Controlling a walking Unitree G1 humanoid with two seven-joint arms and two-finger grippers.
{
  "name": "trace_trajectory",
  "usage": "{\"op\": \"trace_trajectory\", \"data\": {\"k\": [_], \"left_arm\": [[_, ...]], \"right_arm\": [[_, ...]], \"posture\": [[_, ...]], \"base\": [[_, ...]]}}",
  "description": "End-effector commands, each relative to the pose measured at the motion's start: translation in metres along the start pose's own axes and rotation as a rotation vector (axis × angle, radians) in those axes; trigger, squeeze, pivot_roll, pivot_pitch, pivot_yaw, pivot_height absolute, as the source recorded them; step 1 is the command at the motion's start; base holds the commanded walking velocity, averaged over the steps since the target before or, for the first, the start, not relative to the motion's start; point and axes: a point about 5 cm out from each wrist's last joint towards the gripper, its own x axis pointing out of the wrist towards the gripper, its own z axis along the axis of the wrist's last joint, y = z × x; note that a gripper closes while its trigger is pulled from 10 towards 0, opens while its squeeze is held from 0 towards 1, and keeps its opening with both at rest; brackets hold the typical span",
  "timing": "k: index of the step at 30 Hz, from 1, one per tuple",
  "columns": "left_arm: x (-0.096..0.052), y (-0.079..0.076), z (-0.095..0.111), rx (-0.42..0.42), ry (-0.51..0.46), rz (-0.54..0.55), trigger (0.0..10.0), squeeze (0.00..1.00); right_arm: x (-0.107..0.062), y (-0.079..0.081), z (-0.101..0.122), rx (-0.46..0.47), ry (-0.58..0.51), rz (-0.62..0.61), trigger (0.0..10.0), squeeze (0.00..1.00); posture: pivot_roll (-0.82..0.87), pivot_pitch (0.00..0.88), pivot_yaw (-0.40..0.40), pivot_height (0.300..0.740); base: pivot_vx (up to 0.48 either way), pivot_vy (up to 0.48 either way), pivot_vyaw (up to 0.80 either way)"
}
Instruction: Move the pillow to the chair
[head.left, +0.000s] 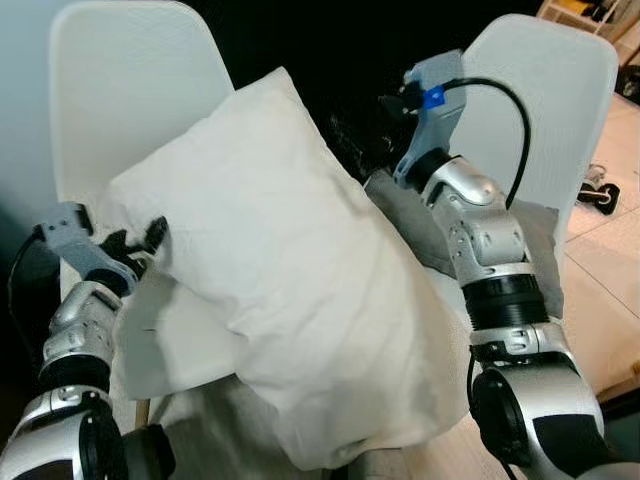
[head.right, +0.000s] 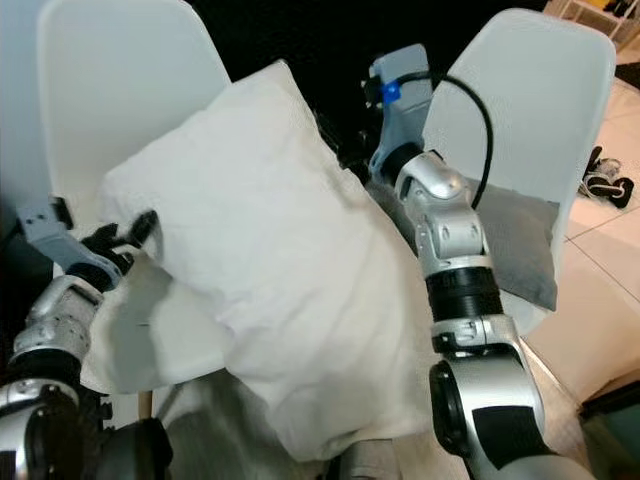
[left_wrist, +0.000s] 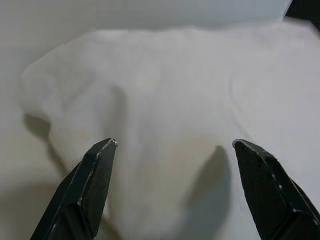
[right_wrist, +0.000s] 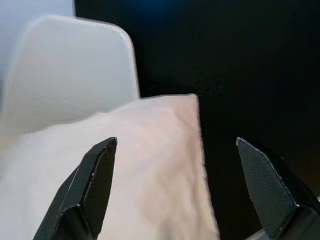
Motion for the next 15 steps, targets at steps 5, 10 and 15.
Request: {"op": "trace_trajectory", "data": {"k": [5, 10, 15], "left_arm": [[0.003, -0.002, -0.003, -0.079, -0.009, -0.020, 10.0, 0.00], [0.006, 0.002, -0.001, -0.175, 0.001, 0.005, 10.0, 0.00], [0.006, 0.003, -0.003, -0.210, 0.013, 0.012, 10.0, 0.00]], "right_arm": [[-0.007, 0.013, 0.003, 0.055, 0.001, 0.051, 10.0, 0.00], [-0.013, 0.023, 0.008, 0.082, 0.014, 0.075, 10.0, 0.00], [-0.019, 0.024, 0.014, 0.113, 0.017, 0.072, 10.0, 0.00]], "posture": [[-0.15, 0.268, -0.166, 0.465], [-0.19, 0.340, -0.171, 0.465], [-0.22, 0.367, -0.177, 0.465]], "base": [[0.000, 0.000, 0.00], [0.000, 0.000, 0.00], [0.000, 0.000, 0.00]]}}
